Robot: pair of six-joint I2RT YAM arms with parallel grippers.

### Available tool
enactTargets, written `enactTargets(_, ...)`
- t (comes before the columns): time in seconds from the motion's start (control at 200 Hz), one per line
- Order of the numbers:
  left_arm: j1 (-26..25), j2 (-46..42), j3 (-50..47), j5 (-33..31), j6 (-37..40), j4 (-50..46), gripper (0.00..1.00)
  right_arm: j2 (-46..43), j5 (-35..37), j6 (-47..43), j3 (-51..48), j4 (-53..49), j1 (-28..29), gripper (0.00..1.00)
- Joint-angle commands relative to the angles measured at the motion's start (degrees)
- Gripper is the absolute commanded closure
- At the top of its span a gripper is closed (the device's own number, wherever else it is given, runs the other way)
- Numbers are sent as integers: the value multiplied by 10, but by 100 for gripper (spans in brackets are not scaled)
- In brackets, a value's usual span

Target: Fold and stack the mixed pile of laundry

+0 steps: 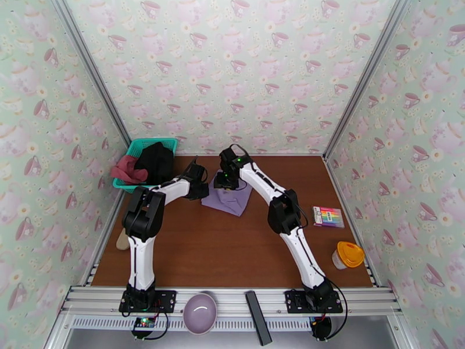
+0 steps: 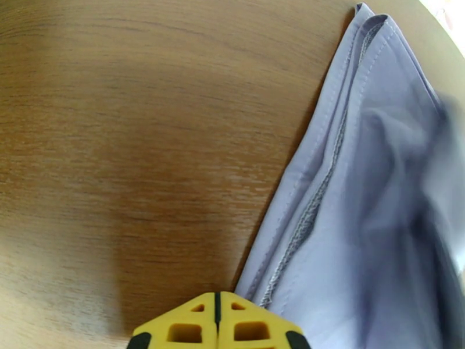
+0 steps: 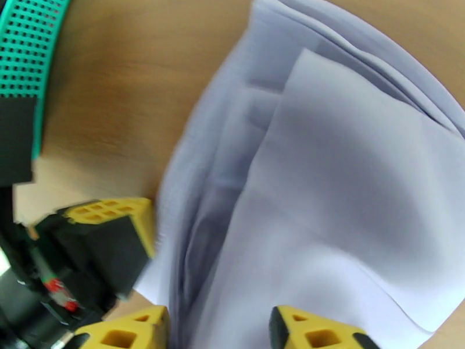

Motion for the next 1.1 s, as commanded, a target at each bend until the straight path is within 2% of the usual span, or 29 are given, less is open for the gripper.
enactTargets(0.0,-30,42,-29,89,-6,-69,100,-22,-19,-4,32,22,3,44)
enactTargets(0.12,-29,38,-23,83,-1,-78,100,-67,0,-23,9,15,-1,43)
enactTargets(0.21,-28,29,-22,76,3,-84,100,-117,15,-32,-77,40,-5,49)
enactTargets(0.321,-23,3,-27,61,8,-95,100,-154,11,-30,-188,96,-10,68)
enactTargets(0.436,-16,-37,-24,58,17,-103,100,-136,-19,-24,-241,130,-9,91)
enactTargets(0.541,-15,-73,-6,53,33,-121,100,-110,-33,-17,-266,160,0,100)
enactTargets(0.736,-14,-115,20,19,51,-130,100,-78,-46,-5,-278,179,19,100)
enactTargets(0.967,-15,-158,29,2,42,-140,94,-81,-58,-2,-296,198,24,100)
enactTargets(1.097,-33,-192,8,-3,35,-164,94,-114,-44,-25,-282,174,-1,85)
